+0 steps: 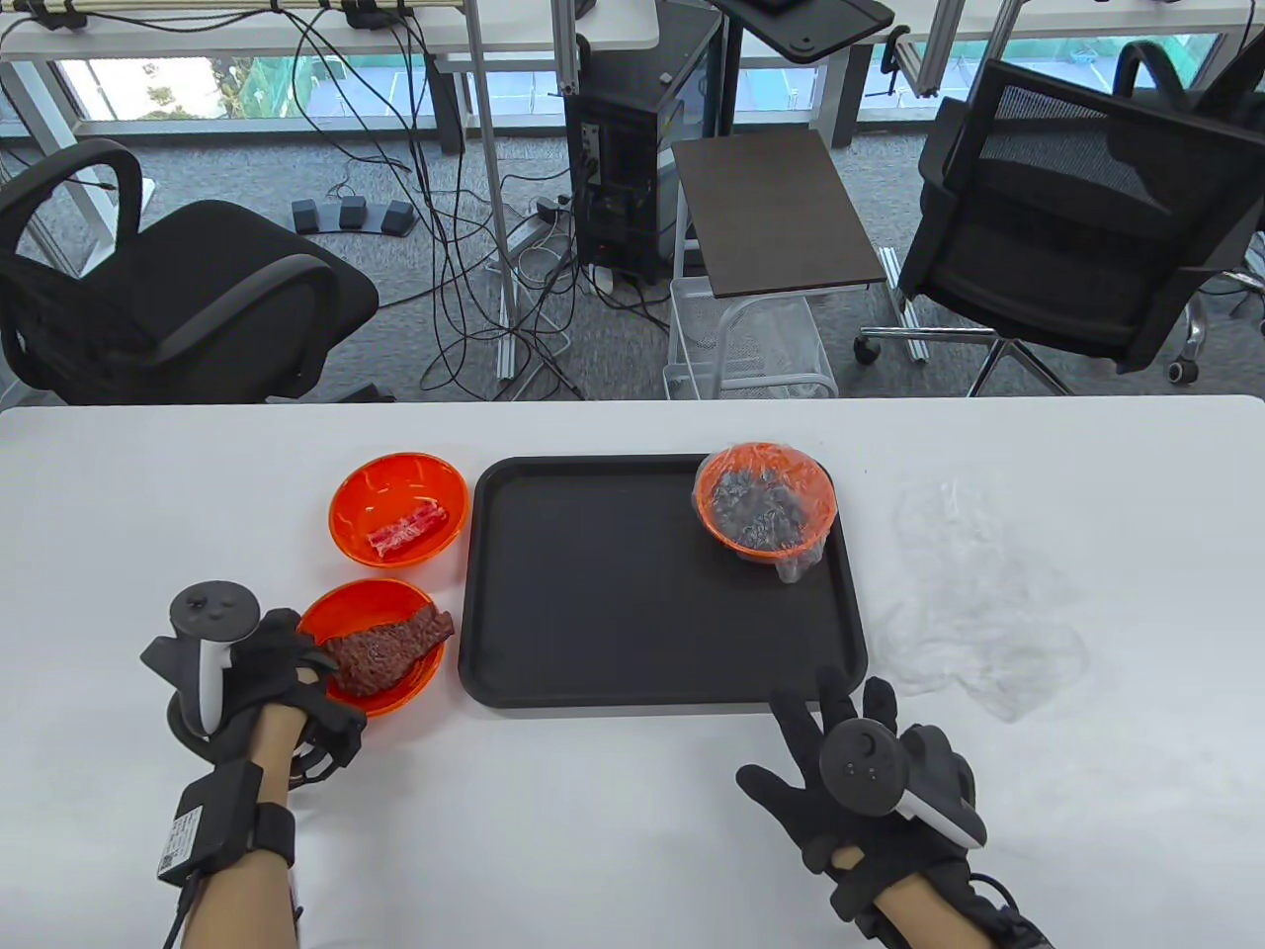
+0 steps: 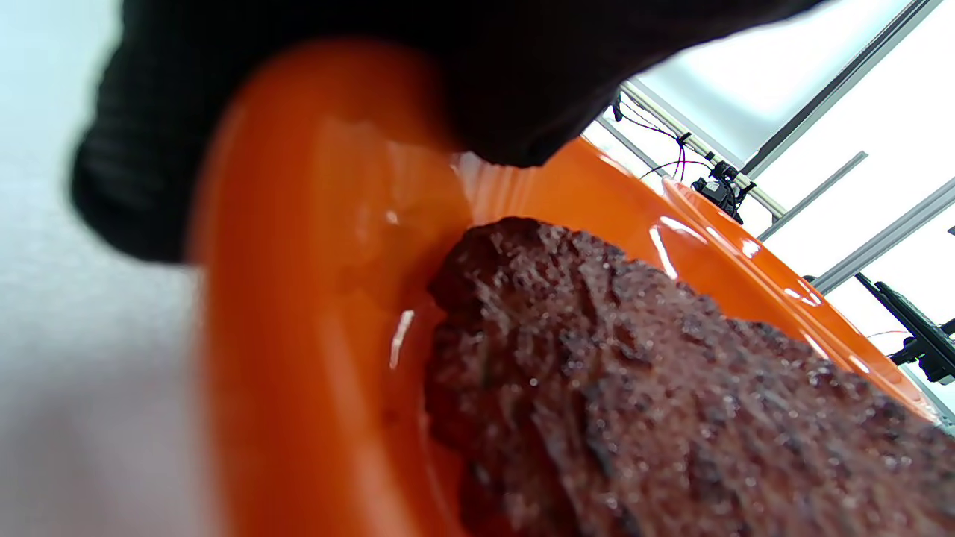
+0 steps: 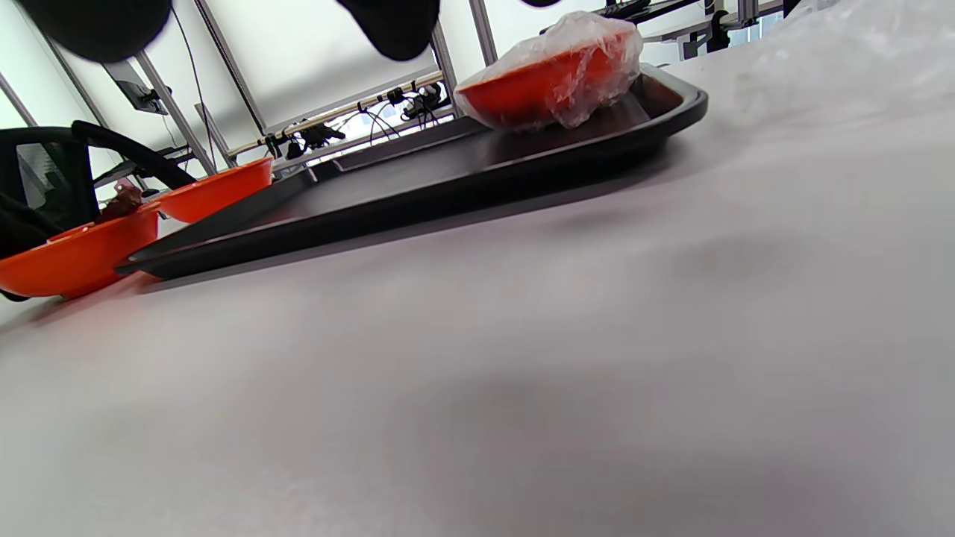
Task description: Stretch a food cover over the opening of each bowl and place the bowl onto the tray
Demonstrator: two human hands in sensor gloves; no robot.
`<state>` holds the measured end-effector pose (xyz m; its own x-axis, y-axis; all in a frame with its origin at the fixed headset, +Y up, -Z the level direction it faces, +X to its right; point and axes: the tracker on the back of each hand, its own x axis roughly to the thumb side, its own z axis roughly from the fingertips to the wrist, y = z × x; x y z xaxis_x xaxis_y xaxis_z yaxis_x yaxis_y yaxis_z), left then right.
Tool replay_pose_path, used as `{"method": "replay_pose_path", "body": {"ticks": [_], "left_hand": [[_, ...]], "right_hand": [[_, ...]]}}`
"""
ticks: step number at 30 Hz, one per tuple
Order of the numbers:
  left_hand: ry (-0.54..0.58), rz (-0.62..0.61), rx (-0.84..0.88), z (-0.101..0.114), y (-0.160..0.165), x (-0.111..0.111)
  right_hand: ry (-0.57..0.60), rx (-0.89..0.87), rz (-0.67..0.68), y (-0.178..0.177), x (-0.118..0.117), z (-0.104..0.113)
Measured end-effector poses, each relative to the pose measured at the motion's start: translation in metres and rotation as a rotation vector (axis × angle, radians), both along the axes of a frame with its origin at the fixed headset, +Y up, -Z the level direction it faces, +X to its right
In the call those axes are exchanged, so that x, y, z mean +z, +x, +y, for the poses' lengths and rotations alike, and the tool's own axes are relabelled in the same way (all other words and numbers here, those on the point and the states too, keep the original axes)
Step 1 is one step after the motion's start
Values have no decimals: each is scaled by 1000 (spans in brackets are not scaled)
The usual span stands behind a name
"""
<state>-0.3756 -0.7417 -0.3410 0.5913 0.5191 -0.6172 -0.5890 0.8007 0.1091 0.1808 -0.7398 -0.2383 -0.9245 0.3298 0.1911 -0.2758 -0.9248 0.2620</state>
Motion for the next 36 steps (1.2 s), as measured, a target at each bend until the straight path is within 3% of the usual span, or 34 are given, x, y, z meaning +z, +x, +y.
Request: {"method": "replay_pose_path", "body": {"ticks": [10,18,26,36], "left_hand": [[69,-40,57,31,-3,18],[94,-248,-2,52,54,38],[74,-384,55,46,126,51],[31,-482,91,19,203,64]], "right_hand": [[3,25,2,-1,-2,-1],[56,29,-3,0,-2,2],[76,-4,-18,5,0,8],[126,-49,-49,14,1,18]]}}
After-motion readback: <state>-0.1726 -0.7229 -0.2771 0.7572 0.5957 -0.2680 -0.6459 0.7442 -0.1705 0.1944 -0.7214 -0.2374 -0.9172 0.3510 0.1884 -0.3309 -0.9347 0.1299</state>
